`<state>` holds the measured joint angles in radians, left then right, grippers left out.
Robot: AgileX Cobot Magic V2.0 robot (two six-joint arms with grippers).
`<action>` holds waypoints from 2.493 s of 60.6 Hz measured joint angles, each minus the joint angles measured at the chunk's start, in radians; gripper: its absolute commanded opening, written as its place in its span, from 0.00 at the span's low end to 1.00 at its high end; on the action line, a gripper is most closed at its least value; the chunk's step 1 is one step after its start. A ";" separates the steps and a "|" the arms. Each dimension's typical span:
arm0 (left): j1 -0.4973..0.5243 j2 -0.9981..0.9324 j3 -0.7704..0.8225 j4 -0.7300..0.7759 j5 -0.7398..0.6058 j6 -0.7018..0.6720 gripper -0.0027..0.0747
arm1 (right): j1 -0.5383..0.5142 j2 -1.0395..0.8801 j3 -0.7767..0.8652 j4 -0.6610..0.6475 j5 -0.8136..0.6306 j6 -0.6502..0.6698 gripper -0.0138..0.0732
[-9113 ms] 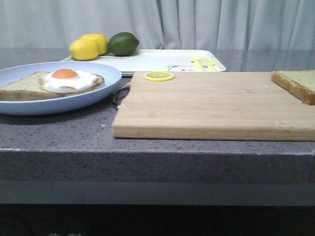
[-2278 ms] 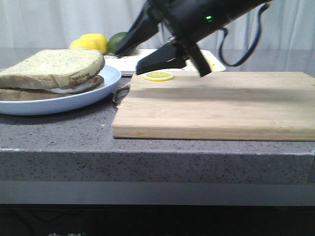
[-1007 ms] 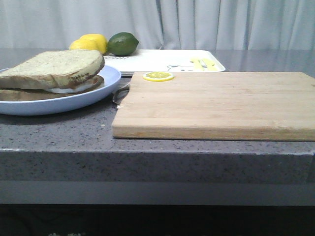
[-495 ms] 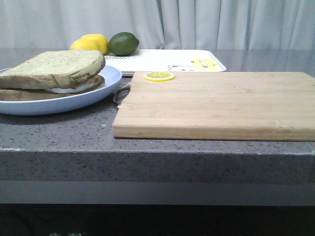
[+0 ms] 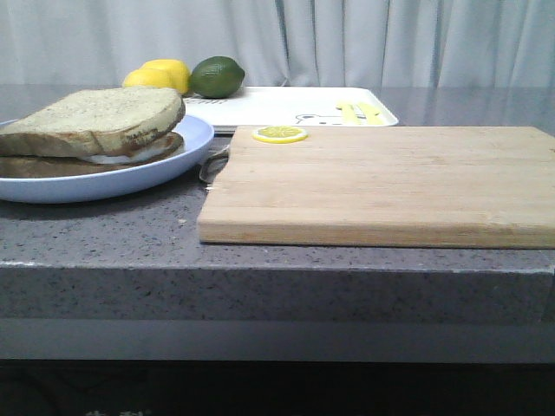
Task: Place bread and move sandwich to tray
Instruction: 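Grasp the rim of the light-blue plate with the left gripper, then lift the plate with the left gripper and lower it onto the tray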
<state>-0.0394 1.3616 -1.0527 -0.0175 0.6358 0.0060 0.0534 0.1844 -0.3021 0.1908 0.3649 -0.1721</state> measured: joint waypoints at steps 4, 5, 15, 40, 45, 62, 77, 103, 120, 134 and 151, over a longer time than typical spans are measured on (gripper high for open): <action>-0.002 0.060 -0.037 0.000 0.021 0.007 0.86 | 0.000 0.000 0.000 0.000 0.000 0.000 0.09; -0.002 0.072 -0.046 0.000 0.025 0.007 0.86 | 0.000 0.000 0.000 0.000 0.000 0.000 0.09; -0.009 0.174 -0.088 0.000 0.041 0.008 0.86 | 0.000 0.000 0.000 0.000 0.000 0.000 0.09; -0.011 0.242 -0.098 -0.007 0.042 0.009 0.62 | 0.000 0.000 0.000 0.000 -0.002 0.000 0.09; -0.012 0.242 -0.099 -0.015 0.052 0.009 0.38 | 0.000 0.000 0.000 0.000 -0.002 0.000 0.09; -0.016 0.243 -0.106 -0.044 0.064 0.005 0.01 | 0.000 0.000 0.000 0.000 -0.002 0.000 0.09; 0.021 0.222 -0.156 -0.119 0.143 -0.001 0.01 | 0.000 0.000 0.000 0.000 -0.002 0.002 0.09; 0.074 0.266 -0.487 -0.408 0.349 0.197 0.01 | 0.000 0.000 0.000 0.004 -0.004 0.002 0.09; 0.014 0.555 -0.862 -0.491 0.413 0.200 0.01 | 0.000 0.000 0.000 0.004 -0.006 0.002 0.09; -0.006 0.897 -1.281 -0.571 0.523 0.110 0.01 | 0.000 0.000 0.000 0.004 -0.007 0.002 0.09; -0.016 1.173 -1.663 -0.578 0.576 0.019 0.01 | 0.000 0.000 0.000 0.004 -0.007 0.002 0.09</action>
<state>-0.0556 2.5343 -2.7161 -0.5952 1.2122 0.0252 0.0534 0.1844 -0.3021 0.1947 0.3582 -0.1705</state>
